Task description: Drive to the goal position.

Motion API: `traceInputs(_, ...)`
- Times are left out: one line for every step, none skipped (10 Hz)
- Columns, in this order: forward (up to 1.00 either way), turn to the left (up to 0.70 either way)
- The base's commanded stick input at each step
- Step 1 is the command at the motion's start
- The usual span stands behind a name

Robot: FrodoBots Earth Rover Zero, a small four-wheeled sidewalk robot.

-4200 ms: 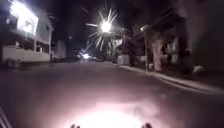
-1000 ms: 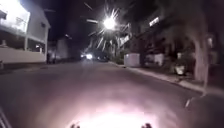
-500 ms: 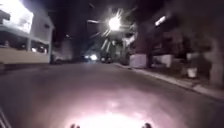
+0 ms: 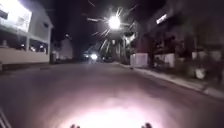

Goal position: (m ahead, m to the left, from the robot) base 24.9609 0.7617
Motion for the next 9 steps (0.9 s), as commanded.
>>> traceInputs(0.70,0.00)
traceInputs(0.70,0.00)
traceInputs(0.70,0.00)
traceInputs(0.70,0.00)
traceInputs(0.70,0.00)
traceInputs(0.70,0.00)
traceInputs(0.70,0.00)
traceInputs(0.70,0.00)
traceInputs(0.70,0.00)
